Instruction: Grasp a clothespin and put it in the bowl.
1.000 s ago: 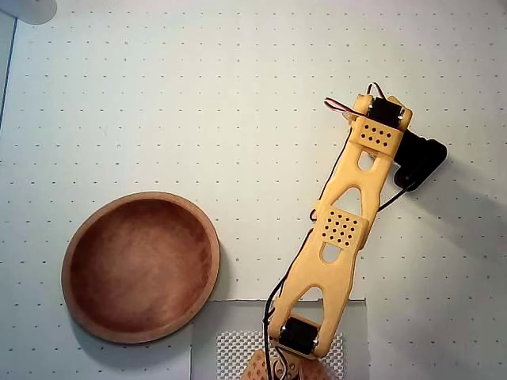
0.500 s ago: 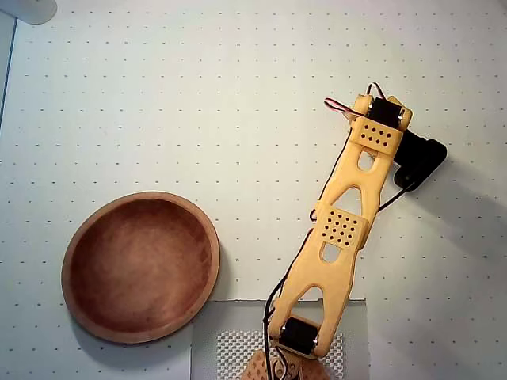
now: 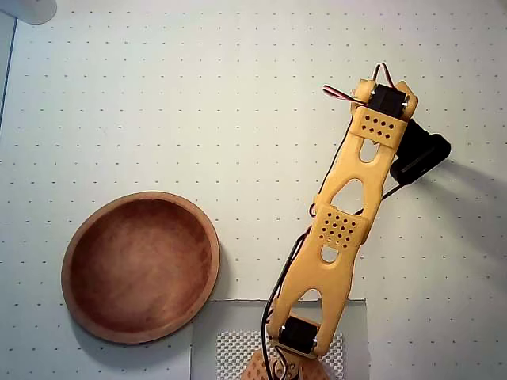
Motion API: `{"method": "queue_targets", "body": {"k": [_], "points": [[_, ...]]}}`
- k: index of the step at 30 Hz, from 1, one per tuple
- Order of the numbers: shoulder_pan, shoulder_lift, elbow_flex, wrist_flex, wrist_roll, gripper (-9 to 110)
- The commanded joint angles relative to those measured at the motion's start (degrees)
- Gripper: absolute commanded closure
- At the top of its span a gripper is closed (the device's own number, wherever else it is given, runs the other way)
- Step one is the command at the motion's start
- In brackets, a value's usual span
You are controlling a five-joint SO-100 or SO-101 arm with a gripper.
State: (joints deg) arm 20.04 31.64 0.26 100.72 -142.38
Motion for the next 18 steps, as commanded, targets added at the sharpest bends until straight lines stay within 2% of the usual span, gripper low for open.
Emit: {"method": "queue_targets", "body": {"k": [1,7,18], "points": [[-0.6,12.6,-1.2,1.8,2.0,105],[-3.2,24.2,3.0,1.8,4.0,105],[-10.6,50.8,32.5,1.8,10.9,105]]}}
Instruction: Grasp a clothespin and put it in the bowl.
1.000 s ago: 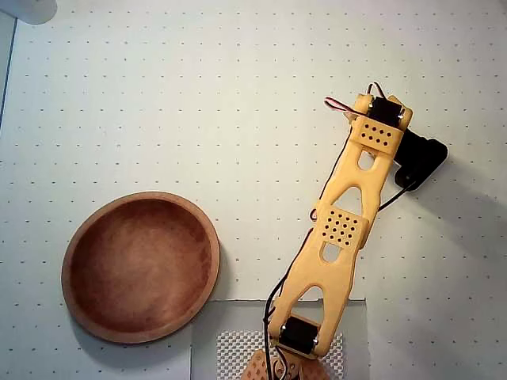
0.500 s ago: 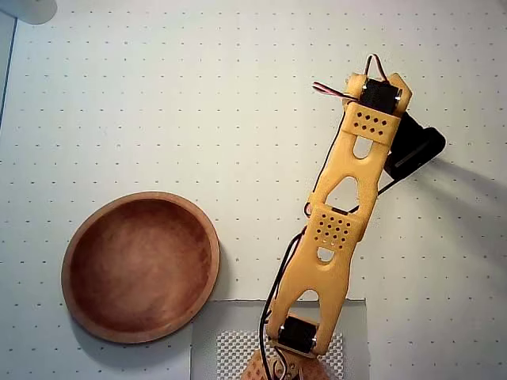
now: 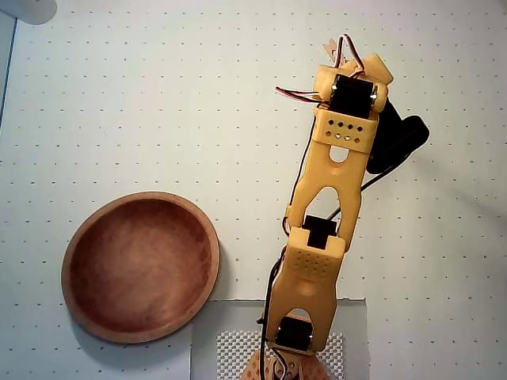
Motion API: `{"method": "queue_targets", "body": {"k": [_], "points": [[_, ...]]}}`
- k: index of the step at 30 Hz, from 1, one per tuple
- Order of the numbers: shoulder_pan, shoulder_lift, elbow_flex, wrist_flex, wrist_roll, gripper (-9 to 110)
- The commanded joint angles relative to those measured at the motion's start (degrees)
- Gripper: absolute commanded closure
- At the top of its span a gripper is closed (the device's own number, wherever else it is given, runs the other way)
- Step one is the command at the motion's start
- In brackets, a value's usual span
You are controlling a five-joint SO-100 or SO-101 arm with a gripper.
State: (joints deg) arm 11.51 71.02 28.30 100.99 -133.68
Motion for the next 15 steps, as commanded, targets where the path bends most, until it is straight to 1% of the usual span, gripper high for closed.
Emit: {"method": "queue_targets", "body": {"k": [1,6,15], "points": [[-3.6,14.3,8.7,1.5,3.8,105],[-10.0,24.8,25.0,1.5,11.3,105],[-23.0,40.5,46.3,1.4,23.2,105]]}}
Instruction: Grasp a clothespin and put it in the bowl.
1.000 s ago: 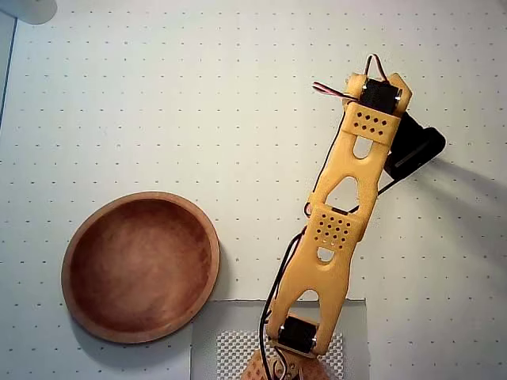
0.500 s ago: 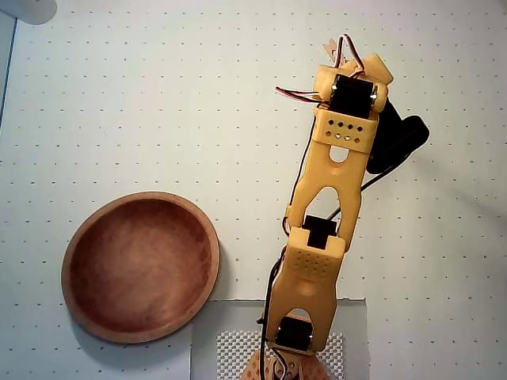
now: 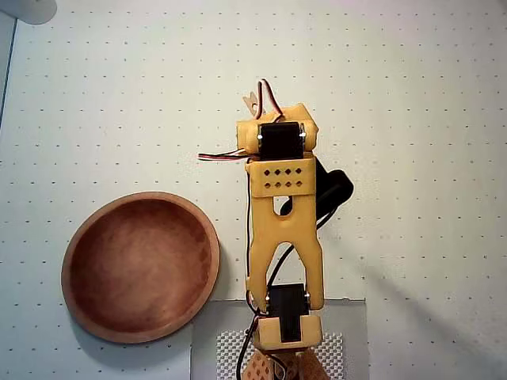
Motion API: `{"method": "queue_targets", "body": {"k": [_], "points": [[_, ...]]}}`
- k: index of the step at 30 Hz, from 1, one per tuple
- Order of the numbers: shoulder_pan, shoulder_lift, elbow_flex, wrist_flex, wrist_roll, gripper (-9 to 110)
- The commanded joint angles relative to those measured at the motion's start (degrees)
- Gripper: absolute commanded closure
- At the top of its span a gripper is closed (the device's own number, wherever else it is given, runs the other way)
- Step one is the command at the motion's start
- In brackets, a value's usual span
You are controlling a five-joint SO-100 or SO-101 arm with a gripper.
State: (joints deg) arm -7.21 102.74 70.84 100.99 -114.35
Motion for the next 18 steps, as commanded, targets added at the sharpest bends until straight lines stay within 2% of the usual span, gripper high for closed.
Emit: {"method": "queue_targets", "body": {"k": [1,9,18], "points": [[-5.7,10.0,5.4,1.4,5.1,105],[-20.6,18.2,17.4,1.4,17.1,105],[-35.9,18.5,19.3,1.4,28.0,105]]}}
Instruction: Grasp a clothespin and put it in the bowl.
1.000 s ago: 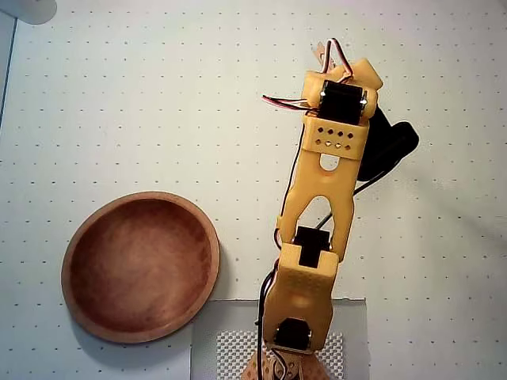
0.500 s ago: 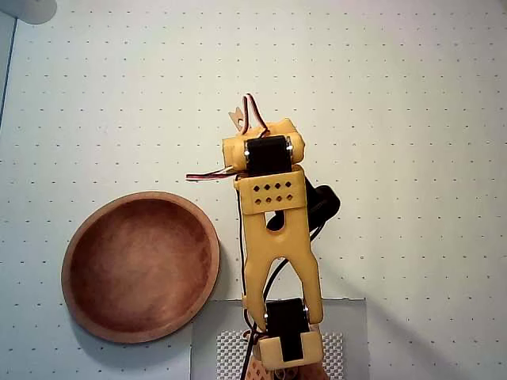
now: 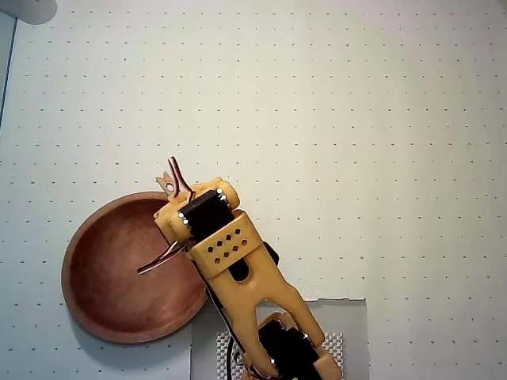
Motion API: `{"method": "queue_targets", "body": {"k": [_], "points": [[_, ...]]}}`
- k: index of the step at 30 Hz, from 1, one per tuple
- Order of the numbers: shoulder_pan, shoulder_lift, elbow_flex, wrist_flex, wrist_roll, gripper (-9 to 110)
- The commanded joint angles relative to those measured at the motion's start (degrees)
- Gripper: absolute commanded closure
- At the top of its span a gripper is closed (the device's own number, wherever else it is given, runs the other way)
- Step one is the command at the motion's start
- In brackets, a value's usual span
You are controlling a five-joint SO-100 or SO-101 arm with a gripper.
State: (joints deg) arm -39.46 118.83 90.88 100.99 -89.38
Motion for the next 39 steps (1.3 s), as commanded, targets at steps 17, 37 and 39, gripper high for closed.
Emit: {"method": "queue_targets", "body": {"k": [17,37,39], "points": [[-15.7,-2.5,2.5,1.3,8.8,105],[-17.8,-13.4,3.4,-0.4,8.9,105],[-19.3,-13.9,3.4,-1.7,8.9,105]]}}
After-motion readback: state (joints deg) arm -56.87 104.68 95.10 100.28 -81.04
